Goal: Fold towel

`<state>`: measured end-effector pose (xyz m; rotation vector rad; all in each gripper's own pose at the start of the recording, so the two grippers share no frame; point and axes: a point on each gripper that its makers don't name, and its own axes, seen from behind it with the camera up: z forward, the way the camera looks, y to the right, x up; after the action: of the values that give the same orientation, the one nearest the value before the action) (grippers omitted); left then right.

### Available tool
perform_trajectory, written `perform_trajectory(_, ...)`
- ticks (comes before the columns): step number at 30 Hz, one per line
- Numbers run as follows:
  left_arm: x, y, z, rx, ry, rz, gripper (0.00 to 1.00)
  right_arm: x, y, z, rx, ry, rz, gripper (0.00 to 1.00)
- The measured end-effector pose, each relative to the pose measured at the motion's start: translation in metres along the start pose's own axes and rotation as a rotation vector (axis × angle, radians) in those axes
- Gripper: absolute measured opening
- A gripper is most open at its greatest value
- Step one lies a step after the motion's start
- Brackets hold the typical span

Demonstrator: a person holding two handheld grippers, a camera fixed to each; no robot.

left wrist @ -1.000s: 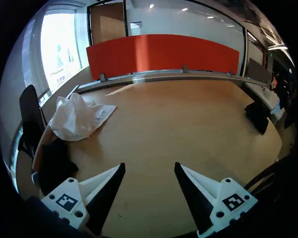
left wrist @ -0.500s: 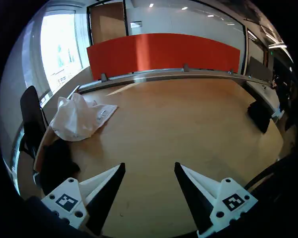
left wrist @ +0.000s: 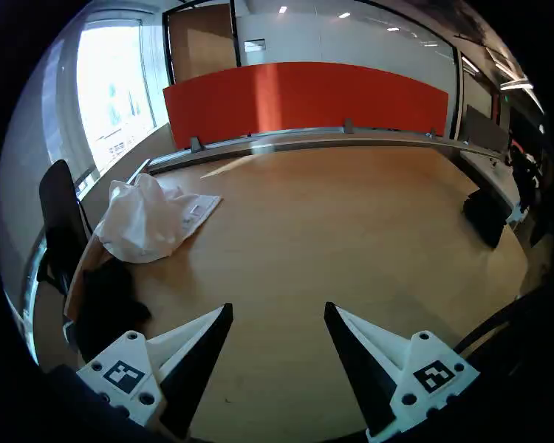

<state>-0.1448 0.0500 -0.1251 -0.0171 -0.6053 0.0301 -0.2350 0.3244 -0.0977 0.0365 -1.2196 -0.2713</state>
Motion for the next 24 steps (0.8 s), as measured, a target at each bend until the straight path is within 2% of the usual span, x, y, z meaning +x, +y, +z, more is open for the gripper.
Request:
perform_trajectory(8, 0.000, 0.000, 0.001, -0.002, 0.000, 0.005, 0.92, -0.002, -0.001, 0.002, -0.011, -0.002, 0.002, 0.07)
perform_trajectory(14, 0.001, -0.001, 0.002, -0.003, 0.003, 0.001, 0.92, -0.003, -0.003, -0.003, -0.014, 0.001, -0.008, 0.19)
perform_trajectory(17, 0.000, -0.001, 0.002, -0.005, 0.005, -0.002, 0.92, -0.003, -0.006, -0.006, -0.008, 0.010, -0.009, 0.32)
perform_trajectory(21, 0.000, -0.001, 0.003, -0.007, 0.006, -0.006, 0.92, 0.000, -0.013, -0.011, 0.006, 0.036, 0.003, 0.64)
perform_trajectory(24, -0.001, -0.001, 0.004, -0.010, 0.008, -0.010, 0.92, 0.003, -0.017, -0.013, 0.014, 0.052, 0.019, 0.82)
